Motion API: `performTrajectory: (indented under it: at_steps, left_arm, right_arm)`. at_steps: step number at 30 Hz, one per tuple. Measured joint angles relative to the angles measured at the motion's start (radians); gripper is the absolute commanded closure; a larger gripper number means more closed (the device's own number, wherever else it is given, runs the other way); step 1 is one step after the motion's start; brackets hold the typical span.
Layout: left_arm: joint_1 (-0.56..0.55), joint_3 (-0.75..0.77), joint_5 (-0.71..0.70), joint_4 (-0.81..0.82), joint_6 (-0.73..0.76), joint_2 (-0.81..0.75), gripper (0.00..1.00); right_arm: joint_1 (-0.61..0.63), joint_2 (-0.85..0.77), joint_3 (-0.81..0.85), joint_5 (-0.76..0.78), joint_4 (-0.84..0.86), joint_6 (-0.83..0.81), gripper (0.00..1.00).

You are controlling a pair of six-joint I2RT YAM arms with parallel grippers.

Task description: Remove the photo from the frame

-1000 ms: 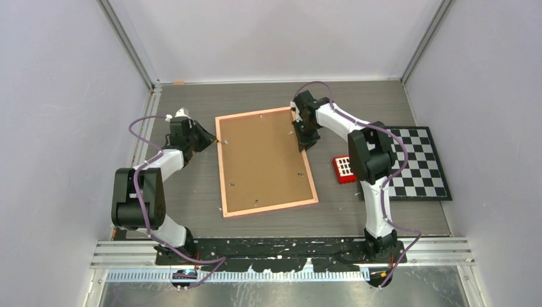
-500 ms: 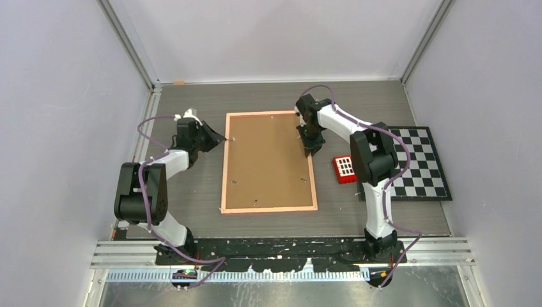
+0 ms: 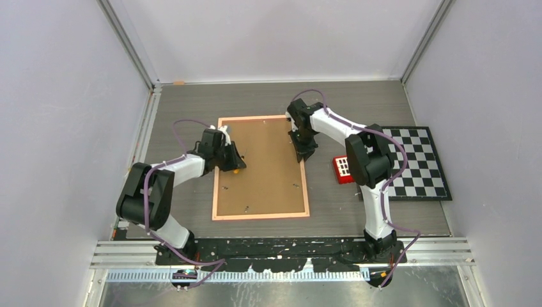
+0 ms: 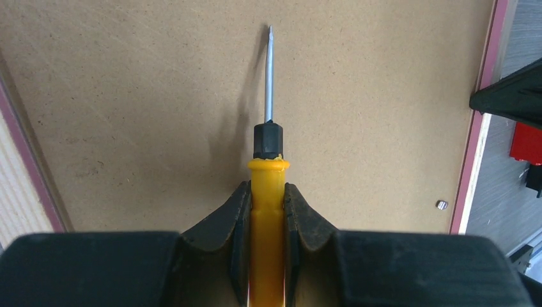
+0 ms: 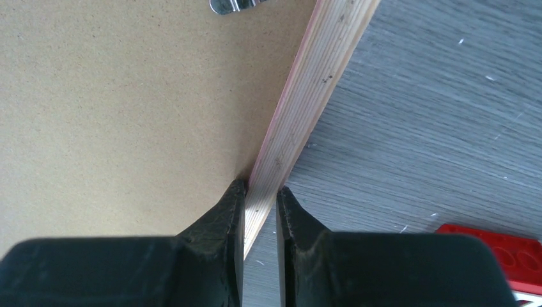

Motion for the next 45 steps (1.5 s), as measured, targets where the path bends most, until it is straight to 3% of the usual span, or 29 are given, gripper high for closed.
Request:
performTrajectory:
  at_steps: [5,9,18,27,36,45]
  left_arm:
    - [0.017,0.011,0.043,-0.047,0.034,-0.019,1.00]
    - [0.043,0.071,0.062,-0.183,0.135,-0.073,1.00]
    - [0.193,0.358,0.077,-0.528,0.688,-0.126,1.00]
    - [0.190,0.473,0.048,-0.808,1.159,-0.003,1.00]
    - [0.182,0.518,-0.100,-0.841,1.351,0.126,1.00]
    - [0.159,0.555,-0.208,-0.827,1.406,0.190,1.00]
  right_arm:
    - [0.000,-0.005,-0.009,-0.018,0.010,0.011,1.00]
    - [-0.004,-0.004,-0.009,-0.051,0.017,0.018,0.99]
    - [-0.030,0.016,0.015,-0.123,-0.008,-0.028,0.99]
    - [-0.038,0.026,0.029,-0.158,-0.021,-0.101,1.00]
    - [-0.039,0.030,0.036,-0.165,-0.031,-0.126,1.00]
    - [-0.039,0.030,0.037,-0.166,-0.032,-0.130,1.00]
